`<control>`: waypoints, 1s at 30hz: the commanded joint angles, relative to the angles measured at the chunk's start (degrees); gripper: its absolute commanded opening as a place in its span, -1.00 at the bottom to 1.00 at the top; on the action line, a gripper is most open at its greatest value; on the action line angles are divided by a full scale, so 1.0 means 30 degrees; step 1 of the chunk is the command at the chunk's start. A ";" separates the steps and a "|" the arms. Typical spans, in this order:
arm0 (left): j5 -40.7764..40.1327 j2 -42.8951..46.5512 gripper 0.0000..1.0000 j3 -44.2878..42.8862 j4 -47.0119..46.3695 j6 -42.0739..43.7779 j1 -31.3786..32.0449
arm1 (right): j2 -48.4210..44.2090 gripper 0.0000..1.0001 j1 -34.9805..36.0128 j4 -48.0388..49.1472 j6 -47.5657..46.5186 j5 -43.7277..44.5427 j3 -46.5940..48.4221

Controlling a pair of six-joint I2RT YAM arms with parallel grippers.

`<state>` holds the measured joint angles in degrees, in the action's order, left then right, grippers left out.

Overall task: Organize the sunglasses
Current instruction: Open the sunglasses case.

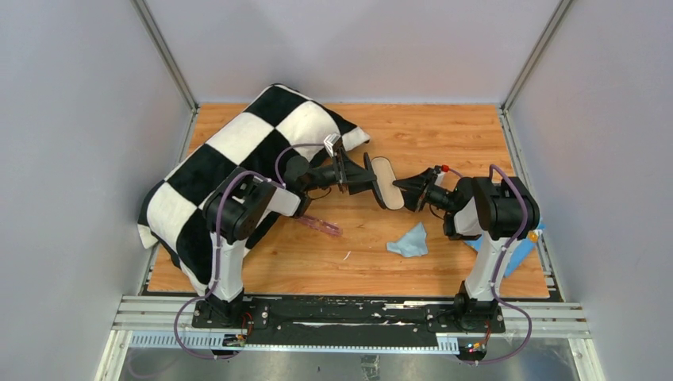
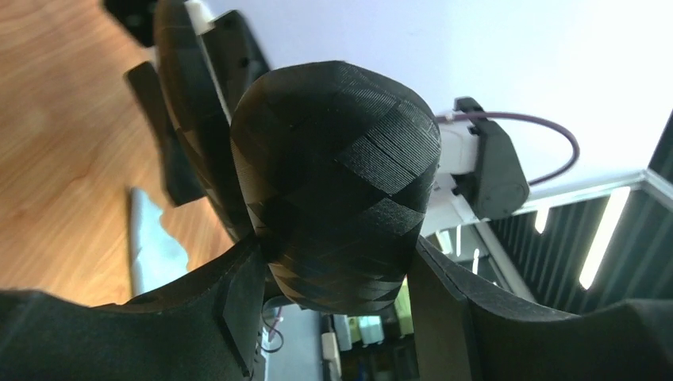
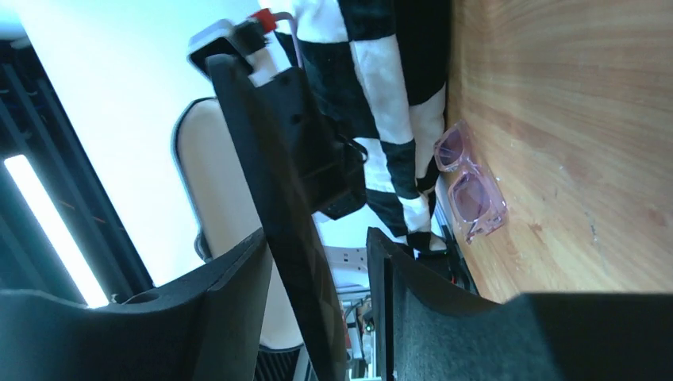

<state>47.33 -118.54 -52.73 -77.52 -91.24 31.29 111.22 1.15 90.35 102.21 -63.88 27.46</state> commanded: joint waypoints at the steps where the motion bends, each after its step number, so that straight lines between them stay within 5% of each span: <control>1: 0.1067 0.1882 -1.00 -0.0496 -0.3567 0.0530 0.0052 | 0.0180 -0.01 -0.0206 0.0354 0.1011 0.0726 0.0242; 15: 0.1271 0.0683 -1.00 -0.0961 -0.3546 -0.0383 0.0058 | -0.1701 0.29 -0.0207 0.0322 0.0114 -0.0597 0.0835; 23: 0.1584 0.0684 -1.00 -0.1029 -0.2389 0.0062 0.0057 | -0.2930 -0.62 -0.0119 -0.1481 -0.1975 -0.0904 0.0587; 25: 0.1687 0.0859 -0.98 -0.0976 -0.1554 0.0621 0.0051 | -0.3872 -0.80 -0.0119 -0.3525 -0.3373 -0.1062 0.0606; 27: 0.1756 0.1083 -0.68 -0.0968 -0.0428 0.1345 0.0057 | -0.5393 -0.95 -0.0053 -0.7395 -0.5926 -0.1146 0.0831; 30: 0.1710 0.1534 -0.18 -0.1039 0.2306 0.3376 0.0057 | -0.8551 -1.00 0.0092 -1.8980 -1.4352 -0.0025 0.2468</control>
<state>51.24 -115.98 -54.57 -79.29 -92.09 31.20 96.16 0.80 71.48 84.29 -64.20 29.45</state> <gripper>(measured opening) 0.608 0.068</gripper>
